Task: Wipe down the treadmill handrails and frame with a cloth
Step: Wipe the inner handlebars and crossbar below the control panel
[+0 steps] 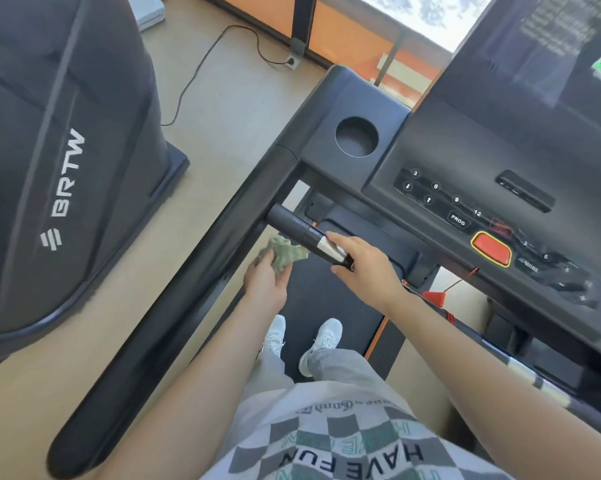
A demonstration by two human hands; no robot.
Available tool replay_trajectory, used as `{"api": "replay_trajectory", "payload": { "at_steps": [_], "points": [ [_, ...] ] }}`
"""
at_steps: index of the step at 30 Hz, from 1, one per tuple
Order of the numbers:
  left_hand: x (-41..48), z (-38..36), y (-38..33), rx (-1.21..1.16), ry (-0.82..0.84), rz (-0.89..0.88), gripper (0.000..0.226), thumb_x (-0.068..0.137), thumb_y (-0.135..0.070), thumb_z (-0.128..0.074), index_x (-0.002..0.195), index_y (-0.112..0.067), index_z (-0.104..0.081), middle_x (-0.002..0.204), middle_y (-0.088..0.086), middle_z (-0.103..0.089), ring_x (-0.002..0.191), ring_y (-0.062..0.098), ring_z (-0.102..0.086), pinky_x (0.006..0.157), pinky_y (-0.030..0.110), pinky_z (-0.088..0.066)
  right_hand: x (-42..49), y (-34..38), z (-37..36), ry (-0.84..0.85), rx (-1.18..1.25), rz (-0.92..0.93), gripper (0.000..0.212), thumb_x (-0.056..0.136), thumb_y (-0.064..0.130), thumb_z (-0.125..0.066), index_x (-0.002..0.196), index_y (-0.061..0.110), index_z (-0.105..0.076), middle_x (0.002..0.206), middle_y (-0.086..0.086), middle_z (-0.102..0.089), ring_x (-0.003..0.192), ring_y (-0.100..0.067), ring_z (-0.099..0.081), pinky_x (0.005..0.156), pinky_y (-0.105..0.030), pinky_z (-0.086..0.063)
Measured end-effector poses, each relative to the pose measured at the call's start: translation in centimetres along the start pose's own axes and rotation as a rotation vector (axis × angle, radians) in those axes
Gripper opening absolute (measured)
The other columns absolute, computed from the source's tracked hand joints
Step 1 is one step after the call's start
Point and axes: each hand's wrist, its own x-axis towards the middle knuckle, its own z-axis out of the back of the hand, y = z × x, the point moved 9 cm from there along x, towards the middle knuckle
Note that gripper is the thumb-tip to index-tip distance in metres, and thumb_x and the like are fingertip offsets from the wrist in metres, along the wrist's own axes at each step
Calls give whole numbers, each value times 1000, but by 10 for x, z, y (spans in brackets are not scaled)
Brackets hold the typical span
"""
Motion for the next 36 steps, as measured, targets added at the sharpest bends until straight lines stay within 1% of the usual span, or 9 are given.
{"api": "replay_trajectory", "payload": {
  "at_steps": [4, 7, 11, 16, 20, 23, 28, 32, 36],
  "points": [
    [-12, -48, -9, -95, 247, 44, 22, 105, -13, -44, 98, -8, -64, 86, 7, -73, 89, 19, -71, 93, 31, -56, 4, -3, 2, 5, -33, -26, 63, 93, 24, -70, 148, 38, -45, 131, 8, -62, 110, -23, -60, 93, -41, -50],
    [-17, -57, -13, -56, 343, 33, 26, 103, -19, -41, 108, -11, -65, 106, 11, -72, 111, 27, -64, 110, 42, -46, 6, -5, 3, 16, -81, -39, 63, 93, 29, -70, 148, 42, -43, 127, 8, -63, 111, -23, -60, 91, -42, -51],
    [-22, -54, -8, 4, 419, 43, 33, 101, -38, -50, 121, -19, -67, 127, 11, -68, 124, 30, -63, 107, 51, -48, 8, -5, 3, 17, -103, -35, 63, 93, 31, -69, 149, 42, -42, 130, 7, -62, 114, -24, -59, 91, -43, -51],
    [-28, -48, 7, 165, 399, 89, 28, 103, -32, -48, 116, -15, -66, 120, 9, -69, 125, 29, -62, 104, 41, -53, 8, -7, 2, 23, -90, -30, 65, 92, 32, -71, 149, 44, -41, 132, 8, -62, 115, -24, -60, 90, -45, -52],
    [-23, -40, 4, 120, 347, 127, 31, 103, -22, -51, 128, -6, -60, 123, 12, -66, 112, 28, -64, 76, 29, -62, 9, -8, 1, 29, -77, -34, 65, 92, 32, -72, 148, 44, -42, 133, 9, -62, 115, -23, -60, 90, -46, -52],
    [-21, -42, -4, -10, 306, 158, 24, 104, -21, -50, 115, -6, -65, 120, 11, -66, 111, 23, -63, 65, 23, -61, 10, -10, 1, 28, -71, -28, 64, 91, 32, -72, 148, 44, -43, 129, 11, -63, 111, -22, -60, 88, -43, -53],
    [-23, -45, -16, -111, 304, 113, 24, 101, -29, -54, 106, -13, -71, 106, 7, -71, 105, 23, -65, 77, 28, -61, 10, -10, 0, 32, -75, -17, 64, 93, 31, -71, 149, 43, -42, 122, 12, -63, 98, -19, -60, 79, -36, -49],
    [-29, -49, -13, 79, 335, 27, 33, 100, -39, -51, 118, -18, -69, 106, 4, -72, 93, 21, -71, 80, 31, -59, 9, -10, -1, 31, -86, -12, 64, 94, 33, -69, 149, 44, -40, 122, 13, -61, 99, -18, -60, 76, -33, -44],
    [-33, -49, 1, 222, 390, 56, 42, 100, -43, -48, 130, -19, -65, 118, 6, -72, 106, 26, -70, 88, 35, -56, 3, -10, -1, 49, -96, 19, 67, 95, 32, -67, 153, 41, -35, 134, 12, -57, 110, -20, -59, 79, -34, -44]
  ]
}}
